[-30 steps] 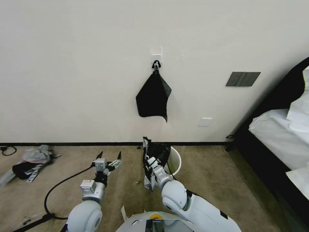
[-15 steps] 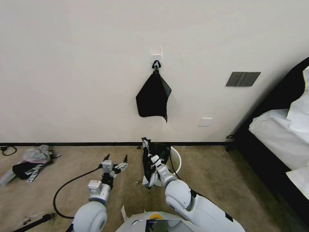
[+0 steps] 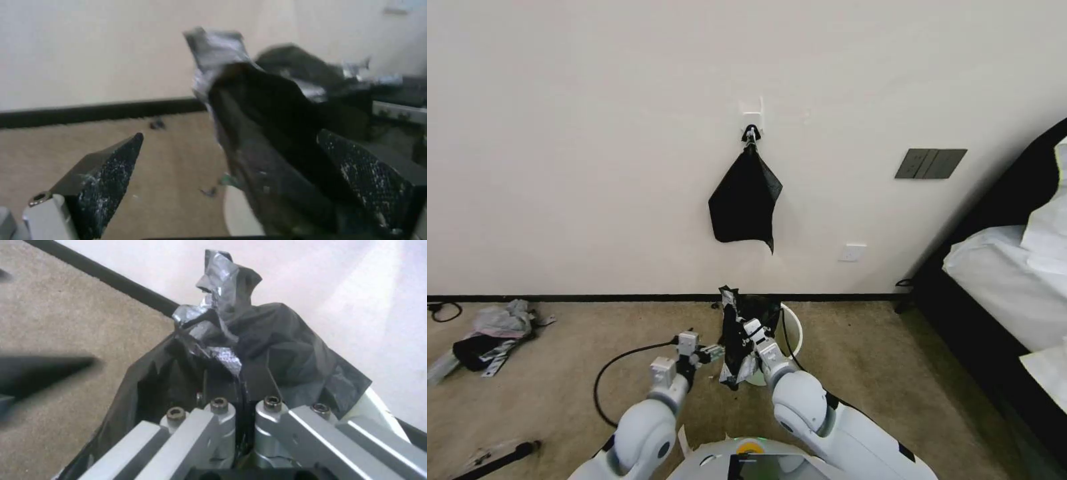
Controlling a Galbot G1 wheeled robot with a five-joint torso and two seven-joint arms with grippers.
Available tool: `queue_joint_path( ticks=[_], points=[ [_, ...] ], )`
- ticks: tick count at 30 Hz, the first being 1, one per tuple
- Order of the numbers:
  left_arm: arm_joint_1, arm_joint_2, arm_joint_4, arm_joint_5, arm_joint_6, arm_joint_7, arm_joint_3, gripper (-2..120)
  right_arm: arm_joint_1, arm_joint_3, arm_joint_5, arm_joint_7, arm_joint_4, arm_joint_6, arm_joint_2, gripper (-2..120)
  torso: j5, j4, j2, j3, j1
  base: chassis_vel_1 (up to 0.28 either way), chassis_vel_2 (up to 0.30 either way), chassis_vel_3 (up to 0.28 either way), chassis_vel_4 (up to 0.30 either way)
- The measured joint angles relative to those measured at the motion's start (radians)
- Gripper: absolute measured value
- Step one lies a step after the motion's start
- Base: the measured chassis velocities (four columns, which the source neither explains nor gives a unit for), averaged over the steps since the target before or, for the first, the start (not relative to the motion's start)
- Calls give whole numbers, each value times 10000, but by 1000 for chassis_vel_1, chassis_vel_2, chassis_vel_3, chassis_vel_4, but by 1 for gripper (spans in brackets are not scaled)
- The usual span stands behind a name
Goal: Place a trash bag onto the trash bin.
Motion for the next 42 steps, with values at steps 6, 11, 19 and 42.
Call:
queue_joint_path(
  ticks=[6, 11, 19, 42],
  points=[
    [-1660, -341, 763, -1064, 574, -774, 839, 100, 0, 78, 42, -9, -16, 2, -3, 0, 0, -3, 0, 0, 0, 0, 0, 0, 0],
    [-2592, -534, 1269, -2015, 1400, -1760, 1294, 100, 0, 147, 120, -12, -16, 5, -51, 0, 2, 0, 0, 0, 0, 0, 0, 0, 0],
    [-3871, -1086, 2087, -3373, 2213, -3312, 1911, 100, -74, 267, 174, -12, 57, 6, -102, 0, 1, 0, 0, 0, 0, 0, 0, 0, 0],
    [-5371, -2147, 3631, -5508, 3132, -5529, 2551, 51, -250, 556, 294, 5, 241, 9, -260, 0, 0, 0, 0, 0, 0, 0, 0, 0, 0]
  ],
)
